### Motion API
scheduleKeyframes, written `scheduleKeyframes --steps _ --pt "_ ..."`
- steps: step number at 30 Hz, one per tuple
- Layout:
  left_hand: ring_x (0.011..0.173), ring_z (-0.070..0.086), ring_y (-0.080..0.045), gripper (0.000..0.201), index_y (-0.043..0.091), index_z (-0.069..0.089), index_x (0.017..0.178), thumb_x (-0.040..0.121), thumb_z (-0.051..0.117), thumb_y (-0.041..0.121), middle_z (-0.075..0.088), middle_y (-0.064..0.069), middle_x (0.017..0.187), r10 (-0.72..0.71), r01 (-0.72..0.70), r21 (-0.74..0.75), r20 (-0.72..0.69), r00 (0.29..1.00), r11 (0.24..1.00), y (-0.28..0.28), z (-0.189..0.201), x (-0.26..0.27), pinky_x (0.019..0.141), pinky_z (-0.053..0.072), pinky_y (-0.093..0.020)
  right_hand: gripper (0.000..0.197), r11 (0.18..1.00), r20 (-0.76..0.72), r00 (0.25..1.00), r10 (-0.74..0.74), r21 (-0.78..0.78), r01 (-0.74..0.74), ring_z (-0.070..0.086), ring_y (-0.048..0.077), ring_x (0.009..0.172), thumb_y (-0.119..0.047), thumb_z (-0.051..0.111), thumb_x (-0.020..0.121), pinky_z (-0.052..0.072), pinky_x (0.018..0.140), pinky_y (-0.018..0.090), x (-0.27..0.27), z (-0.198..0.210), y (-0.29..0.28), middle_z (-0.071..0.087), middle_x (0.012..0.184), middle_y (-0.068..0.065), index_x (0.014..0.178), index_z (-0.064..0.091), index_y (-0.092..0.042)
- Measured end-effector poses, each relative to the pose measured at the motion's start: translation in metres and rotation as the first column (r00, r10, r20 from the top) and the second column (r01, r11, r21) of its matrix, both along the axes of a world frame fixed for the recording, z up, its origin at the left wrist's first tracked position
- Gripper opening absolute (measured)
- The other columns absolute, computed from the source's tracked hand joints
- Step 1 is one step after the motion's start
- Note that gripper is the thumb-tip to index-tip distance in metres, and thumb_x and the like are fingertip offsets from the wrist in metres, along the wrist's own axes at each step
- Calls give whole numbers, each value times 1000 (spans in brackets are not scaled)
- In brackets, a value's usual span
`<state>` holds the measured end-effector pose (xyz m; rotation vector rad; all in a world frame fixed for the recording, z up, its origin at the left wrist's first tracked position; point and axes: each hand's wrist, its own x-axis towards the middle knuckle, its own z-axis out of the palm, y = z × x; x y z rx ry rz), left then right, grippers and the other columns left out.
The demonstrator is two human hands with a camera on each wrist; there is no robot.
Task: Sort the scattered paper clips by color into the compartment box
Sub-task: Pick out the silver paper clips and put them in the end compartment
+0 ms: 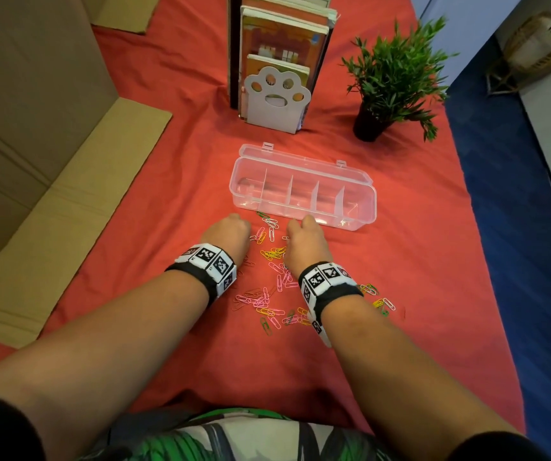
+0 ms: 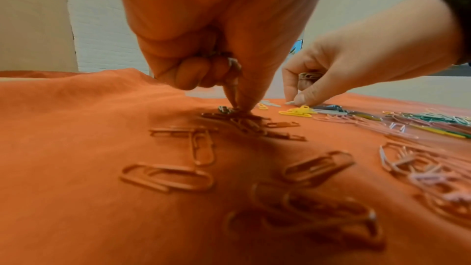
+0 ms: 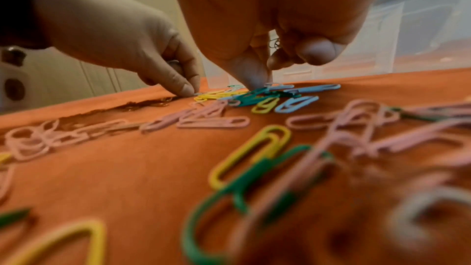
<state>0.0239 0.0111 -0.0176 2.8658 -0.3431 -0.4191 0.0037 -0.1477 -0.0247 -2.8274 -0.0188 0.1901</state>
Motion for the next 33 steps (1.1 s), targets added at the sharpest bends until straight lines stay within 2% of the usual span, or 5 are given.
scheduleKeyframes --steps 7,19,23,28,33 --pt "100 57 -36 25 0 58 105 92 42 14 56 -19 110 125 -134 -130 -71 990 982 0 -4 -1 89 44 -39 10 933 -197 959 -205 257 253 55 27 93 -4 47 85 43 78 30 -1 8 -24 57 99 11 84 54 -12" --pt "52 45 -10 30 12 57 81 86 31 -2 43 -1 64 7 -821 -566 -823 568 75 -17 25 -4 45 45 -17 18 -378 -795 595 -118 590 714 49 15 58 -7 39 87 43 50 22 -20 29 -61 51 69 5 81 56 -8" --pt "43 42 -8 28 14 52 66 91 40 19 43 3 54 26 -868 -494 -868 495 39 -25 20 -3 40 41 -16 16 -66 -728 634 -261 668 741 37 9 53 -7 48 87 32 43 19 -19 27 -59 47 66 -2 77 58 -13" --pt "78 61 -17 17 22 72 93 85 61 33 68 -2 86 197 -322 -522 -282 939 790 -31 7 2 70 47 -24 21 837 -337 900 -278 374 399 52 15 69 -7 53 83 40 57 21 -24 11 -59 56 89 1 86 64 -24" --pt "109 61 -28 32 26 63 120 91 49 21 66 -7 120 -127 126 -102 0 992 987 -30 -1 8 89 48 -31 28 999 -83 996 -22 25 24 50 31 97 -1 51 78 44 80 32 -37 4 -50 46 99 11 104 57 -10"
